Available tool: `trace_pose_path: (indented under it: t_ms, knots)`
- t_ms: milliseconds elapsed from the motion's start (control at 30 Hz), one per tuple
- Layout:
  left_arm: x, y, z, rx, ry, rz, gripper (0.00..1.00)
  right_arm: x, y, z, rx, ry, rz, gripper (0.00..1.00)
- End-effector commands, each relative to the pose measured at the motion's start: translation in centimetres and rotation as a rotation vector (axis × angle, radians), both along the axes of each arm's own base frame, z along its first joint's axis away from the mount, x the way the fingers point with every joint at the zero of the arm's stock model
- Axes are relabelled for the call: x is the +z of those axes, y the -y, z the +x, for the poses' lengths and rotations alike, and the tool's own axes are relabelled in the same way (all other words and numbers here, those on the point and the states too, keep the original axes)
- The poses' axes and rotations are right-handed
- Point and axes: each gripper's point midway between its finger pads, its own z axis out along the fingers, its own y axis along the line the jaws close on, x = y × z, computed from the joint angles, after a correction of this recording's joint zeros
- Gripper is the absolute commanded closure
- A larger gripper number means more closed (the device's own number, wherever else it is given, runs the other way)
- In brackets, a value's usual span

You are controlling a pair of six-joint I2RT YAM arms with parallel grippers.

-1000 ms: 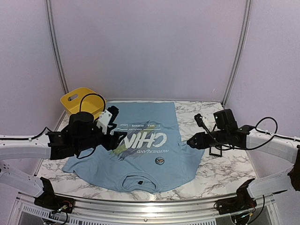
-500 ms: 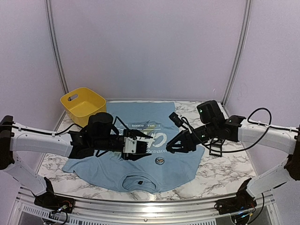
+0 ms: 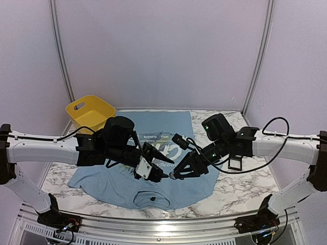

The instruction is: Pin the brooch onto the clothing

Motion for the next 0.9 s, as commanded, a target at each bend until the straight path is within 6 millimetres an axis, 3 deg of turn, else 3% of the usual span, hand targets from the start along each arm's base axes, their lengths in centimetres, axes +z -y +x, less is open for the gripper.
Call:
trace_pose_path:
  t_ms: [0, 267, 867]
  knots:
    - [-0.9, -0.4, -1.2, -0.061, -0.008, 0.061, 0.51, 1.3, -0.9, -0.5, 0.046, 0.023, 0.027, 0.78]
    - [-2.2, 0.2, -0.7, -0.04, -0.015, 0.095, 0.52, 1.5, -1.6, -1.0, 0.066, 0.024, 0.026, 0.78]
    - [-2.8, 1.1, -1.0, -0.042, -0.049, 0.097, 0.77, 1.7, -2.5, -0.9, 0.083, 0.047, 0.019, 0.79]
